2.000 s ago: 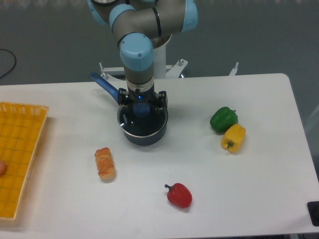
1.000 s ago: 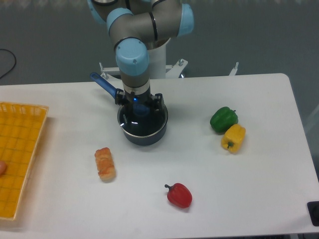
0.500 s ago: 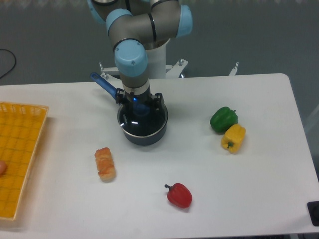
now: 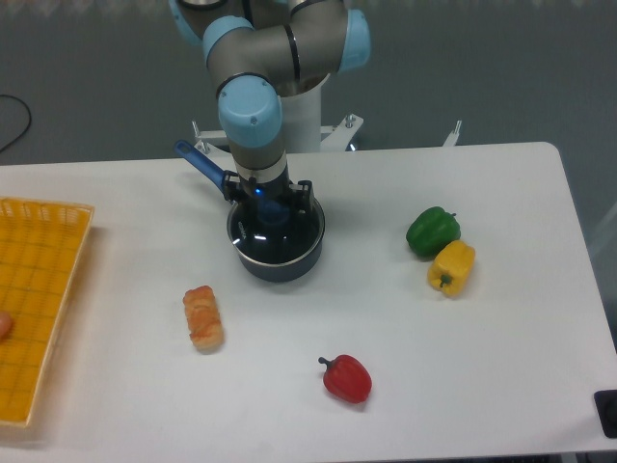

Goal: Open the lid
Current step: 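Lower the gripper onto the blue lid knob and close on it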

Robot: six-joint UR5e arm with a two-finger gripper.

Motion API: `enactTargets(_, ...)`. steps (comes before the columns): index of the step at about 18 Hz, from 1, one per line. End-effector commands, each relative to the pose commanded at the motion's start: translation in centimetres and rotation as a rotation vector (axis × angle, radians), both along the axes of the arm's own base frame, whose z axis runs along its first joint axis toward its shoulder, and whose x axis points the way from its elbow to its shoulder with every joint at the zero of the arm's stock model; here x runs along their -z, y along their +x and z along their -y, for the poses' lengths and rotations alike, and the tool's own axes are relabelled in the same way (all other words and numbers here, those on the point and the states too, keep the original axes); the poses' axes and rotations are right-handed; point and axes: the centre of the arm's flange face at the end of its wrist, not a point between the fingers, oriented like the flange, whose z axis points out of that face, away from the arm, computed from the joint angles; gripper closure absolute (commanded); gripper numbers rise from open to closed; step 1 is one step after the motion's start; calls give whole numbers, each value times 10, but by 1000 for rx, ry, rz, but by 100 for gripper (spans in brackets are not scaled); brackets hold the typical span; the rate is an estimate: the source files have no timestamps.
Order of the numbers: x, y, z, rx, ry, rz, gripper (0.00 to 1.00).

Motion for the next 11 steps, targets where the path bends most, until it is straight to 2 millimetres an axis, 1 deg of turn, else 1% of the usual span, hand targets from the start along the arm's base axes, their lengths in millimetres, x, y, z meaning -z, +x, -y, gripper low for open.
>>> enactTargets(1,-1,0,0,0,1,-1,24)
enactTargets(2,-1,0,0,0,1,-1,27)
enactTargets(4,-1,0,0,0,1,-1,28)
enactTargets(5,-1,-1,-1,0,2,-2,31)
enactTargets(6,-2,-2,-1,-2,4,-2,32)
enactTargets(11,-7,-5,-3,20,14,-7,32)
